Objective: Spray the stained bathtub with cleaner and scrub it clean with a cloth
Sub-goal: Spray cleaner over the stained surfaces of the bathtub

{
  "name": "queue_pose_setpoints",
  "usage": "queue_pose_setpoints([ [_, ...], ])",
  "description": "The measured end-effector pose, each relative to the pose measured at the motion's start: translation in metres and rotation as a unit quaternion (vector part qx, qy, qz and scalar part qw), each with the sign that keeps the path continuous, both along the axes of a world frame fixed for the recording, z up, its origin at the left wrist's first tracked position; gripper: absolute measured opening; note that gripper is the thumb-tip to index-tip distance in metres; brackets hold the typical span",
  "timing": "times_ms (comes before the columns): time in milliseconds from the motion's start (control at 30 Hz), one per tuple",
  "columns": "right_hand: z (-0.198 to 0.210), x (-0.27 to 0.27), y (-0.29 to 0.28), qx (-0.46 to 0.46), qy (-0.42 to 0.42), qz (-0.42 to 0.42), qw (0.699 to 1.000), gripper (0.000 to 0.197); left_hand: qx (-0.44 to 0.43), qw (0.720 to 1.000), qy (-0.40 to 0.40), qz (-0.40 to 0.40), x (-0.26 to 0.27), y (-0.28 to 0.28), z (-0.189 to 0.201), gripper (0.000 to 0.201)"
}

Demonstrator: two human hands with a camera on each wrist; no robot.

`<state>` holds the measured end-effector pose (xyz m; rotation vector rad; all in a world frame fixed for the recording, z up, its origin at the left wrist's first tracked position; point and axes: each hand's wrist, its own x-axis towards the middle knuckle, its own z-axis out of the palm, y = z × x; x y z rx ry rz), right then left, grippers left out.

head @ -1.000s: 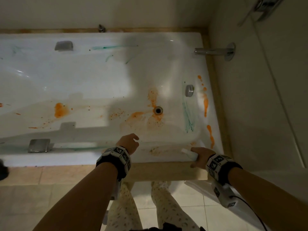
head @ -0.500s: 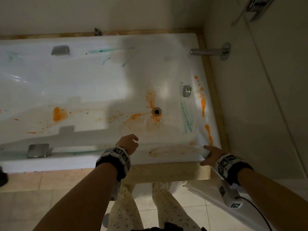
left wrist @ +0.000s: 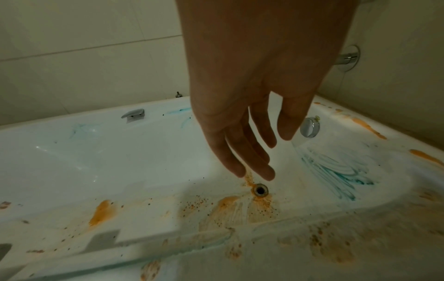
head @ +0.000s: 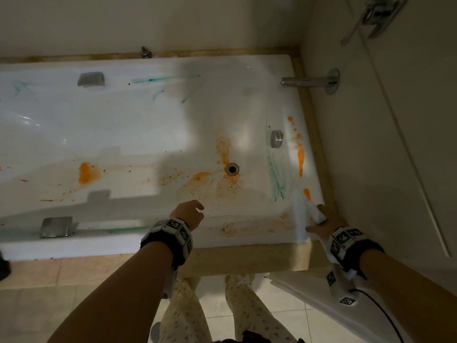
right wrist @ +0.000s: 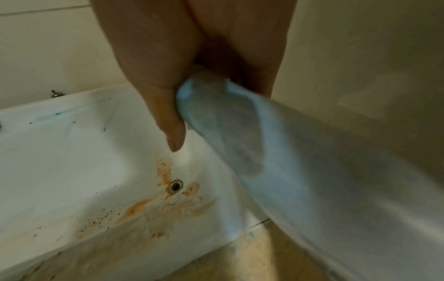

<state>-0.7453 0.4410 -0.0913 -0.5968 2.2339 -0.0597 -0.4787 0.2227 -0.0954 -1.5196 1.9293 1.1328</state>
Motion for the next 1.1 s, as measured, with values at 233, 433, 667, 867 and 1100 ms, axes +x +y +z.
queue_pose_setpoints([
  [233,0.002,-0.026,-0.022,-0.094,-0.008,-0.132,0.987,0.052,-0.036,0.999,0.027,0.019,-0.012,-0.019,0.016,0.029],
  [433,0.012,-0.035,-0.050,-0.133,0.014,-0.163,0.977,0.040,-0.060,0.997,0.044,0.037,-0.020,-0.039,0.033,0.028],
  [667,0.043,-0.059,-0.086,-0.143,0.016,-0.175,0.974,0.057,-0.072,0.992,0.091,0.039,-0.052,-0.056,0.047,0.031],
  [867,0.060,-0.078,-0.108,-0.147,0.024,-0.159,0.976,0.060,-0.071,0.991,0.100,0.050,-0.063,-0.077,0.053,0.029],
  [1100,0.072,-0.086,-0.135,-0.115,0.024,-0.152,0.981,0.061,-0.092,0.989,0.111,0.024,-0.086,-0.113,0.068,0.031],
])
